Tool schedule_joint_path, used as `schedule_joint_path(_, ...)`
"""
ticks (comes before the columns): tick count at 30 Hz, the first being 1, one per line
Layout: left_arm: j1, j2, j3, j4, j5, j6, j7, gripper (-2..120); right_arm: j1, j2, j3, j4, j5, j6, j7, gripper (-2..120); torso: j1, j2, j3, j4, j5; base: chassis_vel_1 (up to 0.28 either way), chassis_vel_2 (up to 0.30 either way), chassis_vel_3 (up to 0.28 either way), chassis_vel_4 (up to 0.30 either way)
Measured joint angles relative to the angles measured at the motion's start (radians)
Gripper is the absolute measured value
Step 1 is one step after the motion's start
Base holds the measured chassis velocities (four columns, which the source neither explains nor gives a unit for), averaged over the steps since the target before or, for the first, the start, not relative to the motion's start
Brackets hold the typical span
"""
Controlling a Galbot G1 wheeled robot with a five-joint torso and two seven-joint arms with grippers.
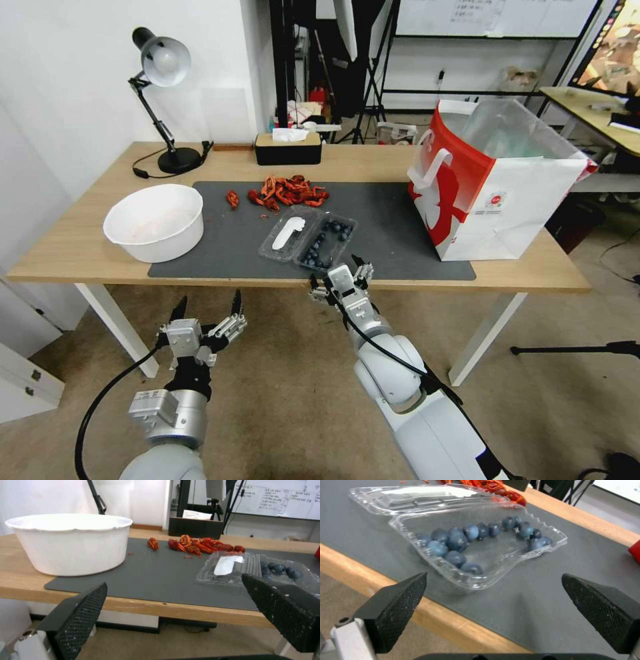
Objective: Close the takeout container lid, then place the container into the takeout bag.
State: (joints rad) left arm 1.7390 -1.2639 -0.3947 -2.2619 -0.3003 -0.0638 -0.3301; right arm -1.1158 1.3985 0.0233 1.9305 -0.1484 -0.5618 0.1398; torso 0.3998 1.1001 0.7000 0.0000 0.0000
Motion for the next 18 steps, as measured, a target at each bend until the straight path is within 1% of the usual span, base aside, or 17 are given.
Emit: schedule_joint_path(18,0.013,-0.005,0.003,0.001,0.012,-0.016,0.001,100,-0.013,-0.006,0.053,0.018,0.015,0.012,0.001,100,0.0,0.0,0.0,0.0,0.0,0.0,0.0,0.0,0.0)
